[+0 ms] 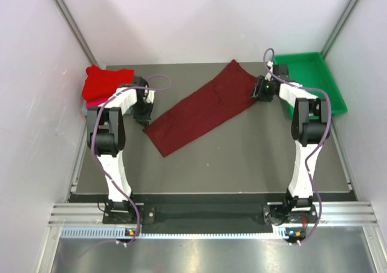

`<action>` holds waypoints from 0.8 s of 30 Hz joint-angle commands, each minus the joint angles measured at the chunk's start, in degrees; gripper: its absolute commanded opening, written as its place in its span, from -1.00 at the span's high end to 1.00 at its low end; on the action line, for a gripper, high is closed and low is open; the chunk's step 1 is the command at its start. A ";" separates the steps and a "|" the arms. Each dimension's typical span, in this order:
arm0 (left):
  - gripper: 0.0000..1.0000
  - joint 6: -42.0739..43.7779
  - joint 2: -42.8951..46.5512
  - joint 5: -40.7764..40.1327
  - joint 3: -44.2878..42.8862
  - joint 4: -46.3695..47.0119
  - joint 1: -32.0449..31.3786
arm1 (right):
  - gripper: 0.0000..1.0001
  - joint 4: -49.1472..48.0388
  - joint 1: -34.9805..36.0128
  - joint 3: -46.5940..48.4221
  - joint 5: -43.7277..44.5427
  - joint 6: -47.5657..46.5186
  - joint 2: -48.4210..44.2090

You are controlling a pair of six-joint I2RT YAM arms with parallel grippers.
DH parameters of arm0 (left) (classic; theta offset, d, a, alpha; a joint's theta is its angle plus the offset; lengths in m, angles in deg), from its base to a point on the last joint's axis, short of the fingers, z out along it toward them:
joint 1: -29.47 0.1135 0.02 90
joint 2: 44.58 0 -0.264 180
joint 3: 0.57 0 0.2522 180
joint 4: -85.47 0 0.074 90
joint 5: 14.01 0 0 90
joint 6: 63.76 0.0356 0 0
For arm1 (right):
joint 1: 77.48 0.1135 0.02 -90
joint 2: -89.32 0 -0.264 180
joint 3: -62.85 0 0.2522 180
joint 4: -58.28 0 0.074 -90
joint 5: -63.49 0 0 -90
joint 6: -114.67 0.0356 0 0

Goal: Fold and stack the t-shirts
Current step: Fold the tshirt

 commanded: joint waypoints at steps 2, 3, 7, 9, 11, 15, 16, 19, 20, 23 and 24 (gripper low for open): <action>1.00 1.27 4.87 4.86 4.56 -7.01 -1.60 | 0.10 -0.11 0.42 5.23 1.56 0.45 3.68; 1.00 1.44 5.57 5.47 5.35 -7.53 -2.05 | 0.30 -0.11 0.42 6.30 1.74 -0.16 4.73; 1.00 1.88 9.79 8.81 10.36 -8.50 -5.90 | 0.76 -0.20 0.50 11.66 1.65 0.45 7.55; 1.00 2.23 10.67 9.78 11.51 -8.77 -8.02 | 0.82 -0.38 0.76 14.73 2.18 0.80 8.95; 1.00 2.67 11.82 10.49 12.74 -9.12 -10.92 | 0.87 -1.08 1.12 17.36 2.61 0.89 9.75; 1.00 3.03 13.57 12.77 14.76 -10.00 -14.35 | 0.87 -2.39 2.17 21.94 2.97 1.50 12.64; 1.00 3.29 14.45 13.21 15.90 -10.26 -15.40 | 0.86 -2.75 2.26 22.65 3.06 1.59 13.18; 1.00 3.55 15.94 15.32 18.36 -10.88 -17.60 | 0.85 -3.80 3.14 25.99 3.67 1.59 15.29; 1.00 3.73 16.38 15.15 18.89 -10.88 -18.30 | 0.85 -4.15 3.49 27.39 3.85 1.51 16.33; 1.00 4.34 17.70 15.06 20.56 -11.05 -20.68 | 0.85 -5.30 4.45 30.12 4.02 1.77 18.01; 1.00 4.43 17.97 15.15 20.83 -11.05 -21.29 | 0.85 -5.65 4.63 30.73 4.11 2.12 18.88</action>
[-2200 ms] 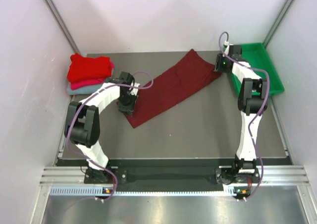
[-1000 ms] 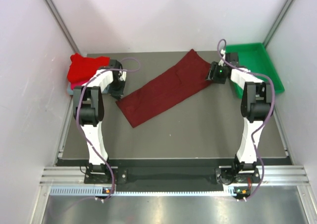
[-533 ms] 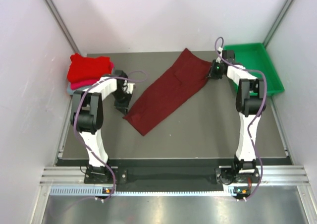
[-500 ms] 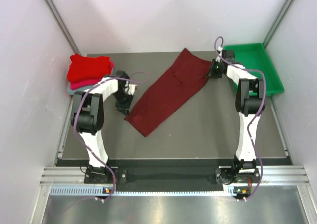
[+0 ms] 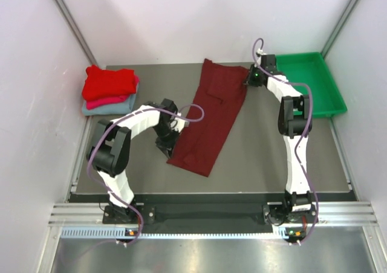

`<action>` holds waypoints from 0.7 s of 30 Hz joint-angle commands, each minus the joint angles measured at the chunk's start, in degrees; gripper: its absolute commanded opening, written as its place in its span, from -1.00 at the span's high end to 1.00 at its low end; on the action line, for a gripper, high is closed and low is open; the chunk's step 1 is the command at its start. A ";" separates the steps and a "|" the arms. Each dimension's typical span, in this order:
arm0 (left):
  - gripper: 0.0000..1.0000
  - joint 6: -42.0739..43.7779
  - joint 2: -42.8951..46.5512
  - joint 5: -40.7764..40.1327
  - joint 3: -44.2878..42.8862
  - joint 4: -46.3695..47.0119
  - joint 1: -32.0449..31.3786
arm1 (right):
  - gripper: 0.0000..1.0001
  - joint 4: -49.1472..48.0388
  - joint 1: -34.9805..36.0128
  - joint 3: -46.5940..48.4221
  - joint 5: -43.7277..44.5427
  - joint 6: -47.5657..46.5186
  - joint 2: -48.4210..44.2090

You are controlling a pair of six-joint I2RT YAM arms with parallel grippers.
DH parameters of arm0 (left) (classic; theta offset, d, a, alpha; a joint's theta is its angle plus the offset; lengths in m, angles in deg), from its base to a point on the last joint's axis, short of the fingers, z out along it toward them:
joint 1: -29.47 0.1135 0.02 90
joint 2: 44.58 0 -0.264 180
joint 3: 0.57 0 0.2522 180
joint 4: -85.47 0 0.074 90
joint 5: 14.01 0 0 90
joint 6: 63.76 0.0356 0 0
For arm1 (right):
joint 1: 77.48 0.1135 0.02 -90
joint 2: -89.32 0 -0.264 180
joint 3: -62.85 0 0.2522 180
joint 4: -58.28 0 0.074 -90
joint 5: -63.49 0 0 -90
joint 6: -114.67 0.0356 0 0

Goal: Fold and stack the t-shirts
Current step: Fold the tshirt

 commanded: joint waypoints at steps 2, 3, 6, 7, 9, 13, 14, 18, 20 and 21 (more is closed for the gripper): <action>1.00 2.29 3.77 1.88 1.73 -3.36 -3.40 | 0.84 -5.28 1.86 5.54 1.82 0.96 2.22; 1.00 2.82 4.03 1.97 1.73 -3.45 -4.54 | 0.84 -5.72 2.12 5.81 2.08 1.22 2.74; 1.00 3.52 3.94 1.88 1.91 -3.62 -7.00 | 0.84 -6.68 2.57 6.95 2.78 1.31 3.62; 1.00 3.52 3.86 1.88 1.99 -3.62 -7.62 | 0.84 -7.12 2.65 7.56 2.96 1.31 3.80; 1.00 3.61 3.59 2.05 1.99 -3.62 -8.68 | 0.84 -7.91 2.74 8.18 3.40 1.40 4.50; 1.00 3.44 3.33 2.58 1.99 -3.63 -10.87 | 0.85 -9.15 2.92 10.29 4.45 1.14 5.56; 1.00 3.52 3.15 2.67 1.91 -3.62 -11.23 | 0.85 -9.50 2.83 10.55 4.54 1.40 6.00; 1.00 3.18 2.45 3.20 1.64 -3.19 -12.46 | 0.46 -9.42 2.92 9.77 4.54 1.23 5.04; 1.00 3.00 2.45 3.37 1.03 -3.01 -12.64 | -0.07 -8.80 2.74 7.75 3.93 -0.08 2.59; 1.00 2.74 2.36 3.55 0.59 -3.01 -12.81 | -0.19 -8.36 2.74 6.96 3.58 -0.53 1.35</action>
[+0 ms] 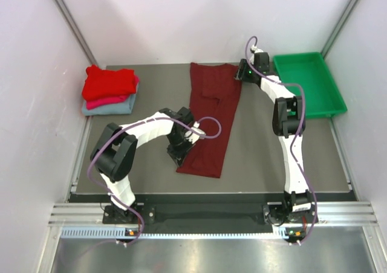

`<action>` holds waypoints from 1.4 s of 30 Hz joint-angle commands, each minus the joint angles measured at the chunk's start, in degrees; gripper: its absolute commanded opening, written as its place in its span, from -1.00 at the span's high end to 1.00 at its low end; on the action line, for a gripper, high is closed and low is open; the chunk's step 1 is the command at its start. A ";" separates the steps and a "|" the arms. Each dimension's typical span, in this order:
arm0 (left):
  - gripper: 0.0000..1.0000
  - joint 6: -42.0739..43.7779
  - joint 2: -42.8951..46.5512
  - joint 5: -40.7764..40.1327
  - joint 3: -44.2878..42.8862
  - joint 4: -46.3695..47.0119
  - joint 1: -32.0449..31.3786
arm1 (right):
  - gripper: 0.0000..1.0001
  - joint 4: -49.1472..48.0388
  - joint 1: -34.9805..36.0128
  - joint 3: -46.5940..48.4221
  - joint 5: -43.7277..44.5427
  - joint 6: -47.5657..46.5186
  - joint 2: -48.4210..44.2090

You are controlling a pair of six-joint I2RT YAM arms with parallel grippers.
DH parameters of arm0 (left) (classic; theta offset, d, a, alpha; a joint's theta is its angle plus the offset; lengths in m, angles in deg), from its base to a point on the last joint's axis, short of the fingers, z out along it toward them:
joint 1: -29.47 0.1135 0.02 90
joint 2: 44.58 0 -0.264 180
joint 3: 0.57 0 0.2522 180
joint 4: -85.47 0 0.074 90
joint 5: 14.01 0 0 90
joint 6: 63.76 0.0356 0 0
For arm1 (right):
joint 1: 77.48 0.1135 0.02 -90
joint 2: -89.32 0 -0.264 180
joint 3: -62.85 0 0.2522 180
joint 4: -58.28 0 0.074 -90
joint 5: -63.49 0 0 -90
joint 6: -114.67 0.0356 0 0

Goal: Fold and stack the t-shirts
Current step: Fold the tshirt

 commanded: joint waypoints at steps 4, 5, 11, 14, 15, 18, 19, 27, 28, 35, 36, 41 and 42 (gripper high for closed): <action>1.00 -0.26 1.40 2.70 -2.23 -2.59 -0.48 | -0.60 -0.64 -0.74 -11.00 -1.63 -2.48 -13.22; 1.00 -0.35 1.58 2.61 -2.41 -2.42 -0.40 | -0.59 -0.11 -0.83 -14.09 -2.42 -2.05 -18.72; 1.00 -1.41 1.24 5.07 -2.68 -0.57 -0.48 | -0.35 5.78 -1.00 -48.62 -19.01 7.86 -44.12; 1.00 -2.46 -2.19 5.95 -4.87 -3.21 -0.40 | -0.29 5.08 -0.13 -67.43 -26.67 15.06 -55.47; 1.00 -2.29 -3.16 6.56 -5.14 -2.77 -0.40 | -0.29 5.17 0.22 -71.13 -28.69 16.40 -57.61; 1.00 -2.90 -3.95 6.57 -6.45 -2.50 -0.31 | -0.29 5.87 2.77 -80.55 -29.32 15.46 -63.77; 1.00 -2.90 -4.39 6.83 -6.89 -2.94 -0.31 | -0.29 5.61 3.13 -83.70 -29.67 15.45 -64.39; 1.00 -4.04 -2.13 3.07 -4.45 -5.40 -0.31 | -0.20 -6.33 11.29 -94.79 -31.43 24.67 -66.15; 1.00 -4.13 -1.50 2.44 -3.31 -5.23 -0.31 | -0.20 -7.91 12.26 -95.59 -31.17 25.72 -65.89; 1.00 -5.36 1.40 -0.02 0.40 -3.03 0.39 | -0.18 -9.80 19.82 -94.46 -28.89 28.99 -63.79; 1.00 -5.53 1.49 -0.11 0.14 -2.68 0.57 | -0.18 -8.64 20.26 -93.24 -27.75 28.72 -63.17; 1.00 -5.89 1.23 -0.03 -1.45 -2.86 1.27 | -0.15 -3.71 23.78 -89.63 -25.02 28.01 -57.82; 1.00 -5.89 1.05 0.50 -1.45 -2.77 1.53 | -0.14 -3.01 24.48 -88.23 -24.06 27.93 -57.37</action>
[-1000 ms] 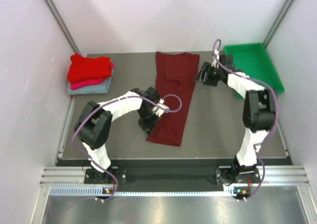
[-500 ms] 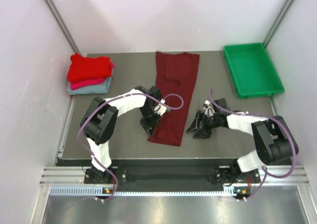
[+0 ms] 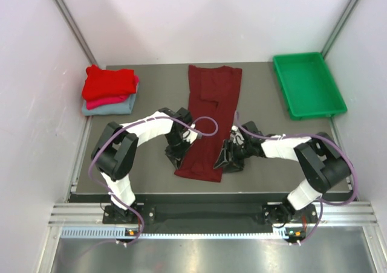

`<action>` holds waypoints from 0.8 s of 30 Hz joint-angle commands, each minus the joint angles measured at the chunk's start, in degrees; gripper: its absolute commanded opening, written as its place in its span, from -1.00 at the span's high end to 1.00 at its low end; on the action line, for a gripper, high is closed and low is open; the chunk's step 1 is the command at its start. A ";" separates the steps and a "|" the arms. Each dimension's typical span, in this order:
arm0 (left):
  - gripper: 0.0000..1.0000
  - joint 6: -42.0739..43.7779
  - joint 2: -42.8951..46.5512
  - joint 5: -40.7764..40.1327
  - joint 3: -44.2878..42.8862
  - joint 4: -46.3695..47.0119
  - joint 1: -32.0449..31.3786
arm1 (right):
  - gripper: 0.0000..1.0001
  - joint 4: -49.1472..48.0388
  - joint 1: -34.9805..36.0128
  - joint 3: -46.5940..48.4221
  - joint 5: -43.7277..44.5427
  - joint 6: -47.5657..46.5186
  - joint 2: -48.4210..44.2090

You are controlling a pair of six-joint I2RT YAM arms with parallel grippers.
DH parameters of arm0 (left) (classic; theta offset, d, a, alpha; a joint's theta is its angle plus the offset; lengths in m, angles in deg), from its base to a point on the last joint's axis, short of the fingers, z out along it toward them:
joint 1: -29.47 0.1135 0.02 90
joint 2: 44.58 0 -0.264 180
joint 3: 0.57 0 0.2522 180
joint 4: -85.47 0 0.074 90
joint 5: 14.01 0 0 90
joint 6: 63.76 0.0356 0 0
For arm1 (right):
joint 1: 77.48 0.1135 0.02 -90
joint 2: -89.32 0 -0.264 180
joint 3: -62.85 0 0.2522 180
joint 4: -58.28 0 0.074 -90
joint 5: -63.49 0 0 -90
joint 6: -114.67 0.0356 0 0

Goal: Fold and stack the t-shirts
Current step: Fold the tshirt

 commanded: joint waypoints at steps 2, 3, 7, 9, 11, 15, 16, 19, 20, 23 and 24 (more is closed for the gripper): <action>1.00 -0.47 1.88 1.33 -1.21 -0.50 0.77 | -0.14 4.17 4.56 4.59 3.27 0.67 2.50; 1.00 -0.47 1.88 1.77 -1.21 -0.41 0.77 | -0.13 4.43 5.17 5.20 3.71 0.76 2.59; 1.00 -0.73 1.79 2.13 -1.38 -0.32 0.77 | -0.11 7.15 6.41 5.21 5.21 0.50 3.21; 1.00 -0.64 1.79 2.22 -1.56 -0.15 0.77 | -0.07 8.47 6.76 4.95 6.43 0.06 3.30; 1.00 -0.73 1.71 2.57 -1.56 -0.14 0.86 | 0.01 9.18 7.02 4.33 6.70 -0.21 2.95; 1.00 -0.91 1.27 2.75 -1.65 0.03 0.77 | 0.26 10.32 7.02 2.49 8.02 -0.64 0.93; 1.00 -0.82 1.01 2.92 -1.73 0.12 0.77 | 0.41 9.80 6.94 2.05 8.02 -0.64 0.14; 1.00 -0.91 0.48 2.92 -1.91 0.38 0.86 | 0.60 7.44 6.85 0.64 8.02 -0.03 -0.31; 1.00 -0.91 0.39 2.75 -1.91 0.30 0.86 | 0.69 6.99 6.76 0.46 7.85 0.06 -0.22; 1.00 -0.73 0.04 2.57 -2.52 -0.06 0.95 | 1.00 6.63 6.67 0.90 7.58 -0.47 0.57; 1.00 -0.64 -0.05 2.57 -2.61 -0.23 0.86 | 1.00 6.46 6.50 1.51 7.41 -0.64 0.75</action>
